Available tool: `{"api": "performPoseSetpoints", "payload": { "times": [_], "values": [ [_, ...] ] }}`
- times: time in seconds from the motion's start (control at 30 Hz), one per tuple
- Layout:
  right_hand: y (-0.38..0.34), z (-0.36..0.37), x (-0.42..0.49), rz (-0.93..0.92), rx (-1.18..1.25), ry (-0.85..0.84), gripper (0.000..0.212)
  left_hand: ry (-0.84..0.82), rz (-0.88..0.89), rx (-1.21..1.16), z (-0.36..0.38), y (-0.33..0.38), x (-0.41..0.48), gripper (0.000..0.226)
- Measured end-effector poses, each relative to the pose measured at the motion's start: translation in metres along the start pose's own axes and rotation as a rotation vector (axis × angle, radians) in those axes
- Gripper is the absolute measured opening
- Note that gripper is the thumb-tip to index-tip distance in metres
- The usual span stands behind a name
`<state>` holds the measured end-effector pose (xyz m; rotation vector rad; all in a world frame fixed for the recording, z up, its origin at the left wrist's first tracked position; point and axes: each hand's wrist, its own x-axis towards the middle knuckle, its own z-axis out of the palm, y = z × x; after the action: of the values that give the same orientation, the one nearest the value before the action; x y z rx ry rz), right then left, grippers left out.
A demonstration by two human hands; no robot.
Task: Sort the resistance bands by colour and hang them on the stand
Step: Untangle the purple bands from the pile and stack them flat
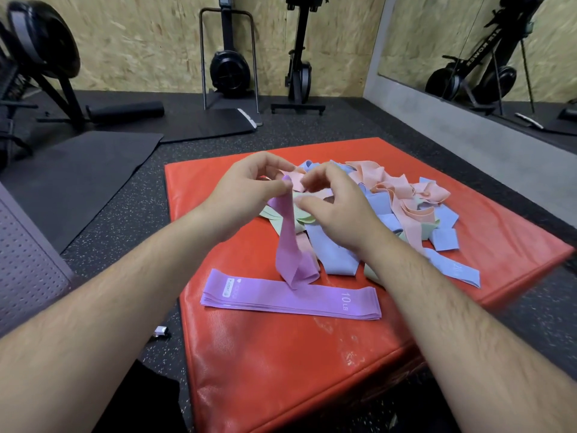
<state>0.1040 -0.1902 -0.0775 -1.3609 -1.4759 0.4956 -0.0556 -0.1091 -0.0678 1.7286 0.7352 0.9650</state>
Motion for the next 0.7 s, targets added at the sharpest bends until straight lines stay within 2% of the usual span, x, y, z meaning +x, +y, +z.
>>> {"api": "performPoseSetpoints", "payload": {
  "times": [0.1,0.2,0.23,0.33,0.47,0.6,0.7],
  "values": [
    [0.009,0.0,0.006,0.054,-0.041,-0.134,0.039,-0.1,0.046,-0.022,-0.001,0.001,-0.003,0.025],
    [0.018,0.004,0.006,0.092,-0.098,-0.243,0.012,-0.111,0.088,0.02,-0.002,0.0,-0.005,0.022],
    [0.019,0.004,0.006,0.105,-0.084,-0.23,0.009,-0.087,0.099,0.037,-0.004,0.0,-0.004,0.021],
    [0.021,-0.002,0.008,0.134,-0.017,-0.233,0.032,0.051,0.103,0.045,-0.01,0.0,-0.003,0.021],
    [0.022,-0.019,0.009,0.177,-0.047,-0.266,0.027,0.193,0.07,0.039,-0.02,-0.003,-0.002,0.019],
    [0.024,-0.039,0.004,0.248,-0.191,-0.347,0.019,0.269,-0.007,-0.018,-0.035,-0.014,-0.001,0.019],
    [0.027,-0.055,-0.004,0.288,-0.438,-0.409,0.024,0.332,-0.052,-0.055,-0.05,-0.022,-0.001,0.018]
  ]
}}
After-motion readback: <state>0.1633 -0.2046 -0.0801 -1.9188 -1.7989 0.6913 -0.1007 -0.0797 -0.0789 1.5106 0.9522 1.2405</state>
